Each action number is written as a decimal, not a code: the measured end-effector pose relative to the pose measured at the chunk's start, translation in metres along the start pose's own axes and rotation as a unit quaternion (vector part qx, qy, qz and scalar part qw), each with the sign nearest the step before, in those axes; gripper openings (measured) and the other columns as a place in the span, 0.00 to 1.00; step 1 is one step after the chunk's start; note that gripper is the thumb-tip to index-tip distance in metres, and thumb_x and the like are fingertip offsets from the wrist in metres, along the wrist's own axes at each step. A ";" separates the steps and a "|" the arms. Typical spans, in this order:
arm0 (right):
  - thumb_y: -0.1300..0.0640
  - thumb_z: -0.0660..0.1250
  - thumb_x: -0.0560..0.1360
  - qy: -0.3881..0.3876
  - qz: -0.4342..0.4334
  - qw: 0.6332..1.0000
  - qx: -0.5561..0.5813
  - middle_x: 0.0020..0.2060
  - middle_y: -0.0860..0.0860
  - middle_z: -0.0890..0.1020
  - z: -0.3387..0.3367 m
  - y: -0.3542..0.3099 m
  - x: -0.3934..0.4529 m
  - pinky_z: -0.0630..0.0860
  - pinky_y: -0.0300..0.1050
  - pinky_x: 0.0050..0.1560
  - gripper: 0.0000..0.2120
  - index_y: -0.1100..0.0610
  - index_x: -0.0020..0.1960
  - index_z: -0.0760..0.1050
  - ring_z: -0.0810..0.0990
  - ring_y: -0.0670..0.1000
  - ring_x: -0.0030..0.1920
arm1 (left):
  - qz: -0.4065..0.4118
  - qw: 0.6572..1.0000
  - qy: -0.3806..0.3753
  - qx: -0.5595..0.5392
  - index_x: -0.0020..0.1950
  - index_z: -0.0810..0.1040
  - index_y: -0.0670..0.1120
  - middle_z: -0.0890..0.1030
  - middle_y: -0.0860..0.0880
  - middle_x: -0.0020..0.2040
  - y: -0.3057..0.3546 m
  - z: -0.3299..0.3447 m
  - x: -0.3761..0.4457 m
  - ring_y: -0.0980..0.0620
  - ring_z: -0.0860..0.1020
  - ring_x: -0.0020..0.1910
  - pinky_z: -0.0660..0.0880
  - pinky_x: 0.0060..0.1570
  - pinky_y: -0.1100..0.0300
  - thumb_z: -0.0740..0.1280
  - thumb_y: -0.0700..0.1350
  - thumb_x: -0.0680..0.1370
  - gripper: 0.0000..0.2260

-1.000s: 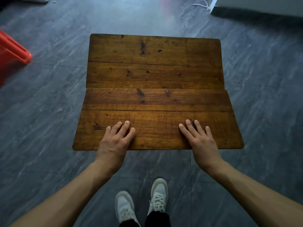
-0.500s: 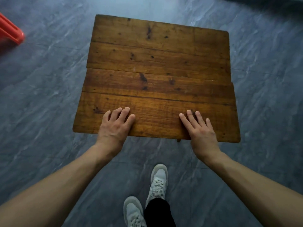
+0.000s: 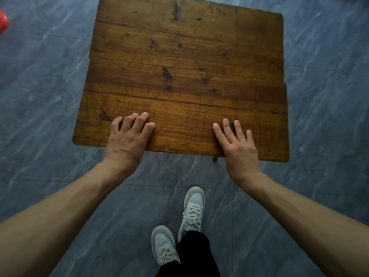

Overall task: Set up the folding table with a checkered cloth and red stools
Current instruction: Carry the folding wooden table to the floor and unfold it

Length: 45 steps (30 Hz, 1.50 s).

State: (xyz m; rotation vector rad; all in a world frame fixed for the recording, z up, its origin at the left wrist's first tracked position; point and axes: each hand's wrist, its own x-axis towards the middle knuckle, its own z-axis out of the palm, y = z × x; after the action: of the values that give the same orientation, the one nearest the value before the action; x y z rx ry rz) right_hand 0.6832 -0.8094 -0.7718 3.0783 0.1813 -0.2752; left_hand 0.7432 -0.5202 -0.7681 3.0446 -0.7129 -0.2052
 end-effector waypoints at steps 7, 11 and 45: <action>0.75 0.70 0.65 -0.012 0.006 1.000 -0.009 0.74 0.61 0.67 0.001 -0.001 -0.004 0.67 0.74 0.63 0.43 0.56 0.77 0.61 0.66 0.69 0.71 | -0.017 1.000 0.006 -0.001 0.65 0.69 0.45 0.68 0.40 0.69 0.010 0.005 -0.003 0.37 0.66 0.67 0.64 0.65 0.36 0.70 0.34 0.65 0.29; 0.73 0.67 0.68 -0.025 0.018 0.999 -0.006 0.76 0.60 0.63 -0.004 0.009 -0.010 0.64 0.72 0.67 0.43 0.55 0.78 0.57 0.62 0.67 0.74 | -0.014 1.000 -0.003 0.012 0.64 0.70 0.46 0.69 0.42 0.68 0.018 0.005 -0.004 0.39 0.67 0.65 0.67 0.61 0.38 0.75 0.34 0.59 0.35; 0.43 0.66 0.76 0.090 0.032 0.975 0.202 0.70 0.57 0.70 -0.554 0.005 -0.088 0.70 0.61 0.67 0.30 0.52 0.75 0.64 0.68 0.60 0.70 | -0.126 0.983 0.041 -0.127 0.73 0.68 0.52 0.63 0.45 0.76 0.047 -0.564 -0.087 0.42 0.61 0.73 0.66 0.69 0.44 0.65 0.58 0.77 0.25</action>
State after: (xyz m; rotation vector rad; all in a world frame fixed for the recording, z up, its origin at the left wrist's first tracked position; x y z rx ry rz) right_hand 0.6940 -0.7930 -0.2113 3.5061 0.0328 -0.0291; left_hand 0.7182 -0.5364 -0.1968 2.8680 -0.2702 -0.1562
